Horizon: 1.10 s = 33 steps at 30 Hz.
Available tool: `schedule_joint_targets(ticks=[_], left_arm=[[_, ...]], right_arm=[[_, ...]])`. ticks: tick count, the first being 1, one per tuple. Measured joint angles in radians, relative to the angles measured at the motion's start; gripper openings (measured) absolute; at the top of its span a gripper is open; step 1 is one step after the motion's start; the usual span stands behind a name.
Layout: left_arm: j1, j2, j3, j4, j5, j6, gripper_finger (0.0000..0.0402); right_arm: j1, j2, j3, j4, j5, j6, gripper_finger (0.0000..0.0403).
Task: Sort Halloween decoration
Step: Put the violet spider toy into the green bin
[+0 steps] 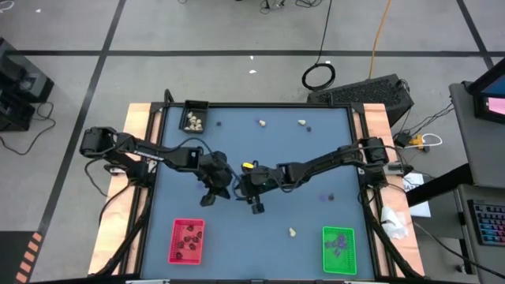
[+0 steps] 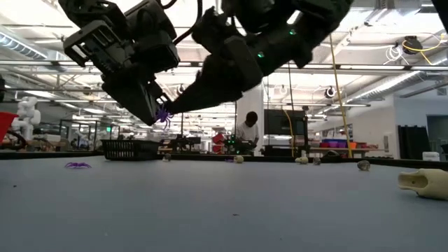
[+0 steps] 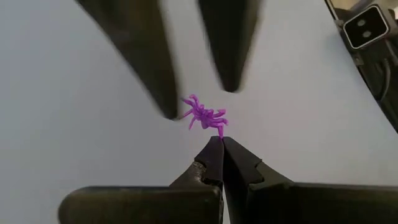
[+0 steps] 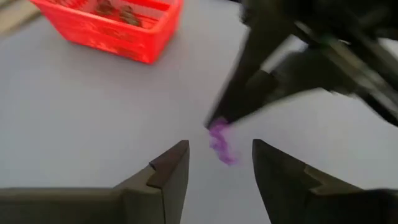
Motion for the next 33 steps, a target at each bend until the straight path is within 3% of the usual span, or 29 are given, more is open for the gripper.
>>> schedule_joint_targets(ticks=[4,9,17,23,33], left_arm=[[0.0,0.0,0.0,0.015,0.0,0.0,0.0],[0.0,0.0,0.0,0.037,0.0,0.0,0.0],[0.0,0.0,0.001,0.055,0.0,-0.003,0.0],[0.0,0.0,0.001,0.091,0.04,-0.028,0.0],[0.0,-0.012,0.01,0.169,0.012,-0.079,0.0016]], right_arm=[[-0.009,0.015,0.033,-0.025,-0.071,0.016,0.0161],[-0.009,0.014,0.036,-0.024,-0.069,0.024,0.014],[-0.011,0.014,0.036,-0.052,-0.066,0.023,0.0079],[-0.011,0.013,0.036,-0.059,-0.056,0.016,0.001],[0.023,-0.037,0.035,-0.149,-0.012,0.025,0.0004]])
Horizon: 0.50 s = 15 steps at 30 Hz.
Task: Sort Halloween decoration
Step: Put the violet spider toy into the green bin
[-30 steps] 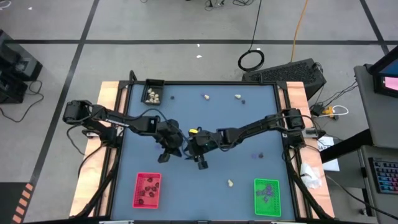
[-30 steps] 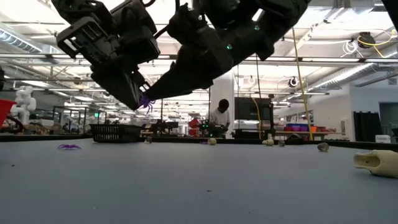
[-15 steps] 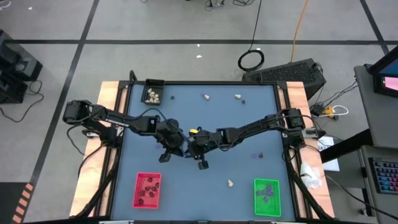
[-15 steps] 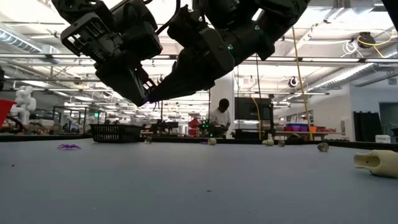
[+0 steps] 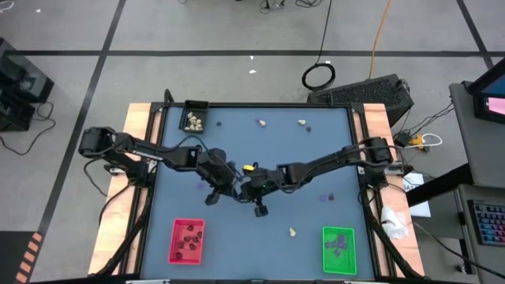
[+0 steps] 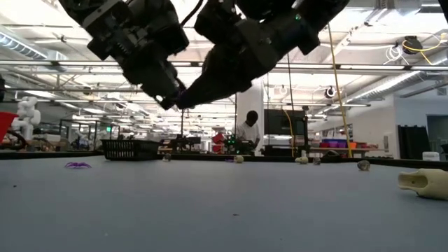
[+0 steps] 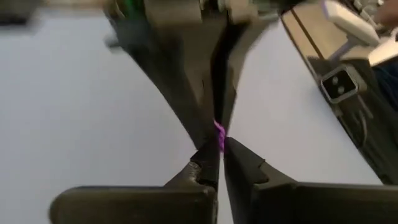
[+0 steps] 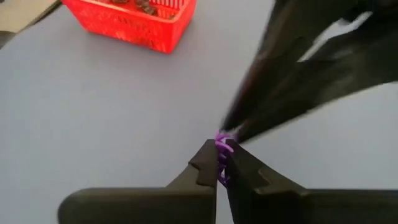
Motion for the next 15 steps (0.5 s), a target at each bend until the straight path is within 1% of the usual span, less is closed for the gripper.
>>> schedule_joint_targets(ticks=[7,8,11,15], left_arm=[[-0.004,-0.066,0.001,0.006,-0.016,0.002,0.0081],[-0.007,-0.076,0.0,-0.005,-0.032,0.004,0.0089],[-0.032,-0.089,-0.003,-0.007,-0.096,0.038,0.0104],[-0.083,-0.089,-0.004,-0.004,-0.237,0.08,0.0103]], right_arm=[[0.042,-0.064,0.0,-0.123,-0.001,0.061,0.0004],[0.052,-0.071,0.0,-0.136,0.0,0.071,0.0004],[0.092,-0.106,0.0,-0.234,0.001,0.125,0.0004],[0.167,-0.157,0.0,-0.418,0.0,0.27,0.0004]])
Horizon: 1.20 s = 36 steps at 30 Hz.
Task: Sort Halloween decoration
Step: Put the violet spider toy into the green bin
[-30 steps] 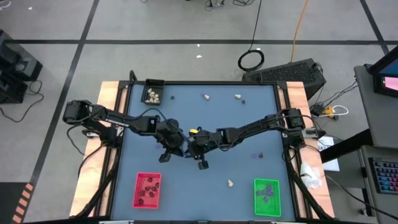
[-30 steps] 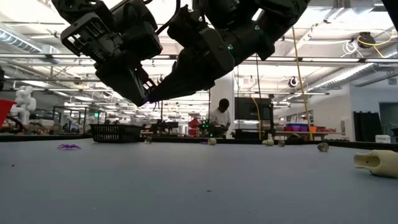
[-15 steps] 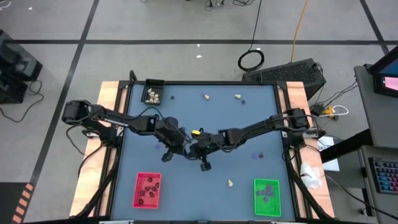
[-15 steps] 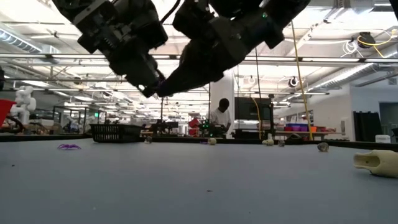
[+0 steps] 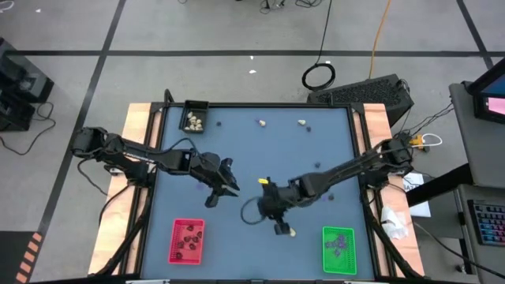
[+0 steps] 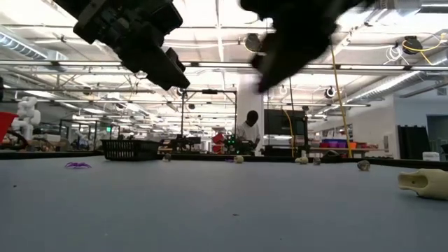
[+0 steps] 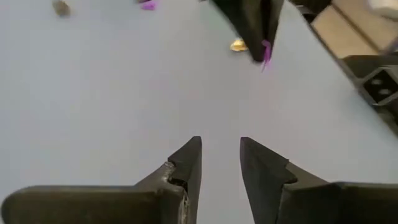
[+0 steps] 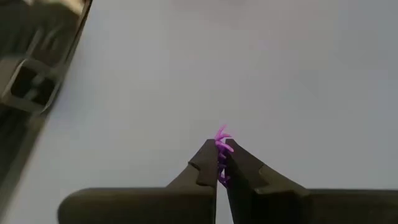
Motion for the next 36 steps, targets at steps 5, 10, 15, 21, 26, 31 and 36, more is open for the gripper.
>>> schedule_joint_targets(ticks=[5,10,15,21,26,31,36], left_arm=[[-0.041,0.003,-0.047,0.147,-0.064,0.0,0.0088],[-0.048,0.004,-0.153,0.393,-0.081,-0.059,0.0071],[-0.048,0.004,-0.239,0.606,-0.125,-0.088,0.0057],[-0.047,0.004,-0.266,0.676,-0.162,-0.088,0.0054],[-0.047,0.004,-0.274,0.676,-0.166,-0.099,0.0054],[-0.047,0.004,-0.274,0.68,-0.166,-0.099,0.0054],[-0.047,0.004,-0.274,0.692,-0.166,-0.099,0.0054]], right_arm=[[0.126,-0.062,0.0,-0.205,0.01,0.251,0.0004],[0.268,-0.118,0.0,-0.401,0.025,0.563,0.0004],[0.408,-0.147,0.0,-0.623,0.075,0.88,0.0004],[0.52,-0.148,-0.027,-0.763,0.079,1.133,0.0003],[0.57,-0.148,-0.101,-0.711,0.055,1.19,0.0002],[0.575,-0.147,-0.187,-0.614,-0.006,1.205,0.0001],[0.578,-0.147,-0.213,-0.591,-0.008,1.234,0.0028]])
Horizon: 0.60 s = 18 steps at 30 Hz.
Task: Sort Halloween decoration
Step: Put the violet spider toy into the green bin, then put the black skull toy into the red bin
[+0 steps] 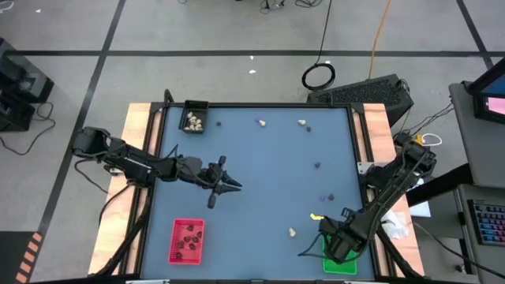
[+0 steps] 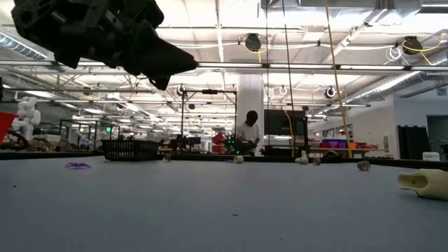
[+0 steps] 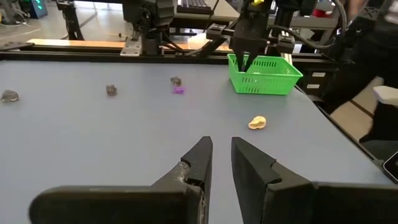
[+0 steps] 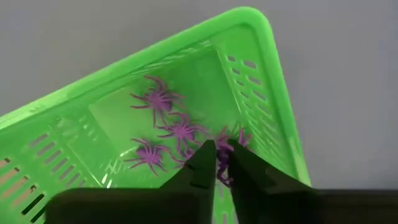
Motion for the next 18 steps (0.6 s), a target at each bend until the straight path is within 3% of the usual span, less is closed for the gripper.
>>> schedule_joint_targets(ticks=[7,11,15,18], left_arm=[[0.002,0.0,0.0,-0.005,0.0,0.001,0.0054],[0.002,0.0,0.0,-0.008,-0.011,0.002,0.0054],[0.004,0.0,0.0,-0.014,-0.034,0.013,0.0054],[0.015,0.0,0.0,-0.024,-0.071,0.039,0.0054]], right_arm=[[0.0,0.0,0.032,-0.013,-0.072,0.001,0.0104],[-0.003,0.0,0.102,-0.13,-0.051,-0.016,0.0129],[-0.025,-0.012,0.18,-0.242,0.027,-0.071,0.013],[-0.067,-0.063,0.19,-0.236,0.098,-0.131,0.01]])
